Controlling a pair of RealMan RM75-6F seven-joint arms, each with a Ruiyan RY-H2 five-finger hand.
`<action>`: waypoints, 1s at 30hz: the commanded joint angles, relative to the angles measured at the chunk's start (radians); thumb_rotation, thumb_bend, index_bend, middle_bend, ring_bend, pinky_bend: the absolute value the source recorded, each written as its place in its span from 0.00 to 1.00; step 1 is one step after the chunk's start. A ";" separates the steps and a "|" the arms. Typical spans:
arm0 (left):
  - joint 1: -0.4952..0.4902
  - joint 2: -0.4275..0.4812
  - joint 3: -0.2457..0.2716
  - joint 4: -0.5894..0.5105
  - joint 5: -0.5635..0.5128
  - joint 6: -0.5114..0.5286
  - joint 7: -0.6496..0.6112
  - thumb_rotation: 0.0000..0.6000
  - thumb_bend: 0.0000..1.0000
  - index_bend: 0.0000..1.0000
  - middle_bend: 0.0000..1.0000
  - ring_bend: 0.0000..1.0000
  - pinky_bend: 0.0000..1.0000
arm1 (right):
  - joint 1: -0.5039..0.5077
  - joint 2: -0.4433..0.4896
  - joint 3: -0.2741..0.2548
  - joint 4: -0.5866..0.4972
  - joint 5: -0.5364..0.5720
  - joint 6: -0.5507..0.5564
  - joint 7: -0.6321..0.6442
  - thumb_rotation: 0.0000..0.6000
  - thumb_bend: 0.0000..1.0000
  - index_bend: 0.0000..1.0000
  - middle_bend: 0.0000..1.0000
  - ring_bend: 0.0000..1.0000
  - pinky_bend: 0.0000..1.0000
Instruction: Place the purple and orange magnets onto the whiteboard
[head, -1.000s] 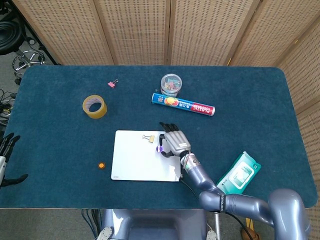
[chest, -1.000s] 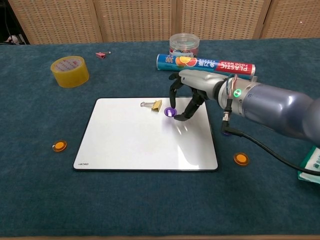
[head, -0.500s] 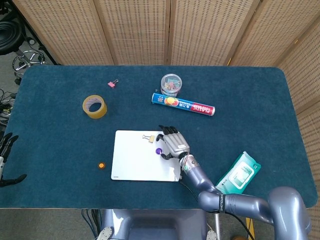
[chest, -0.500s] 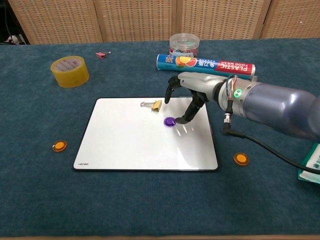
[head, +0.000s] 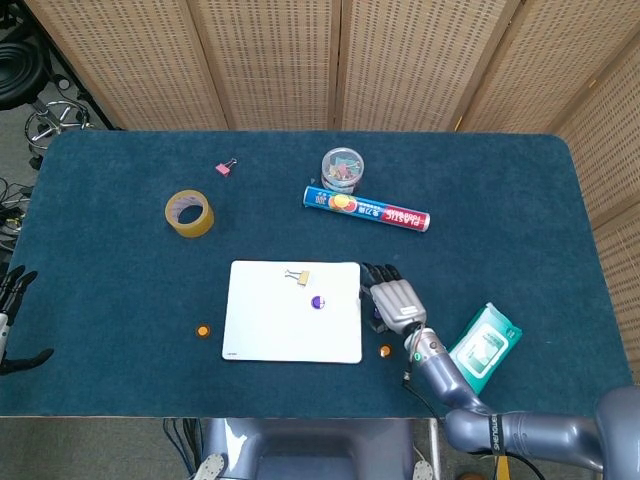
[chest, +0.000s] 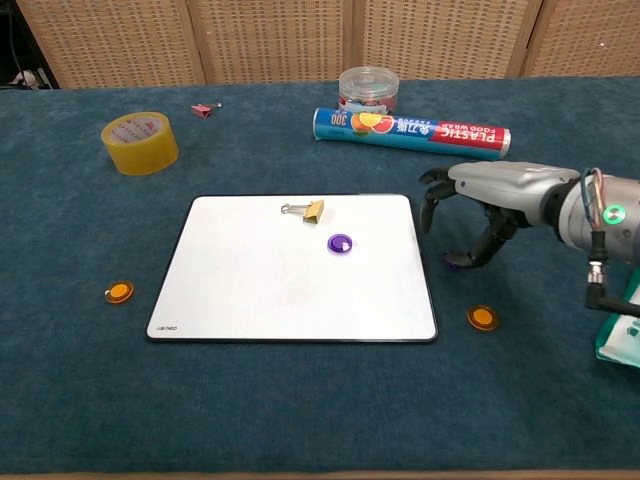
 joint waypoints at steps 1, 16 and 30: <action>0.000 -0.001 0.000 -0.001 0.000 0.000 0.002 1.00 0.11 0.00 0.00 0.00 0.00 | -0.018 -0.008 -0.013 0.031 -0.027 0.001 0.034 1.00 0.39 0.34 0.00 0.00 0.00; -0.002 -0.003 0.001 0.001 -0.003 -0.006 0.008 1.00 0.11 0.00 0.00 0.00 0.00 | -0.055 -0.041 -0.023 0.101 -0.135 0.012 0.100 1.00 0.30 0.29 0.00 0.00 0.00; -0.002 -0.002 0.001 0.000 -0.003 -0.007 0.006 1.00 0.11 0.00 0.00 0.00 0.00 | -0.067 -0.053 -0.008 0.126 -0.114 -0.010 0.100 1.00 0.30 0.38 0.00 0.00 0.00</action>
